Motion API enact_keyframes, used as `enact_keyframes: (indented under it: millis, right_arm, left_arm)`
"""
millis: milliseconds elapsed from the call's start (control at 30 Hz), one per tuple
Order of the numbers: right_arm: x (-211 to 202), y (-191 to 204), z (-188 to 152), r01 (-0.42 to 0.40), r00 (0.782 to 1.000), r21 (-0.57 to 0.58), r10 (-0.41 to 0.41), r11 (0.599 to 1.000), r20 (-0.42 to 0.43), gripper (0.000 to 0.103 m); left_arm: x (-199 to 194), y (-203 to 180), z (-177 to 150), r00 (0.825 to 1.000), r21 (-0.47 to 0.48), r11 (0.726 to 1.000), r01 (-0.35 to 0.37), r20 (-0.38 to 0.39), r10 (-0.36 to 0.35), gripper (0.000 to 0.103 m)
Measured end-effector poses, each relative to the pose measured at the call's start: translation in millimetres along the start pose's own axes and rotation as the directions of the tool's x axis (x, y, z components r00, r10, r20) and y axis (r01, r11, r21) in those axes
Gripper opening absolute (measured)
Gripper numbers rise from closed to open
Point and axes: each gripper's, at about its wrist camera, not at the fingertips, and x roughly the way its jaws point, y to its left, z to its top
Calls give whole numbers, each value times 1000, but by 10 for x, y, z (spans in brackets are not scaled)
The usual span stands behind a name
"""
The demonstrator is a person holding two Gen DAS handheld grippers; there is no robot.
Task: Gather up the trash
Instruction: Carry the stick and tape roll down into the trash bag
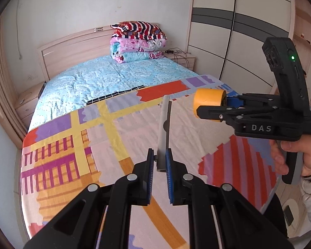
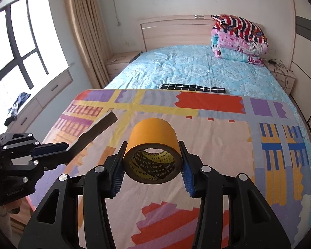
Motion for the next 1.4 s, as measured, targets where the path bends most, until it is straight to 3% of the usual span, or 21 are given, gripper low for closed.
enact_keyframes:
  millis: [167,533,733,833,1133,1400]
  right_arm:
    - [-374,86,-167,-72,997,8,72,997,10,47]
    - [-965,261,-892,-102,994,7,102,995,46,47]
    - [-1265,330,-1265,-114,992,-9,114,993,61,47]
    - [-1375,426,-1410,-134,990,-47,136,990,42,47]
    - [-1585,658,-1951,-164,986,-105,163,981,-16,47]
    - [-1437,861,-2362,-213,972,-120,198,970,-130,47]
  left_arm:
    - [-366,-174,-135,999,8,1000,2,34,-2,11]
    - [-1234,-602,-666,987,59,997,-59,151,49,11]
    - [-1456,-829,-1006,984,39,999,-23,176,15,11]
    - [-1472,-922,-1212,982,42,998,-39,189,30,11]
    - [-1452,-1134,-1746,989,-21,1000,8,149,-5,11]
    - [-1202,-1251,-2171,999,-62,997,39,28,-37,11]
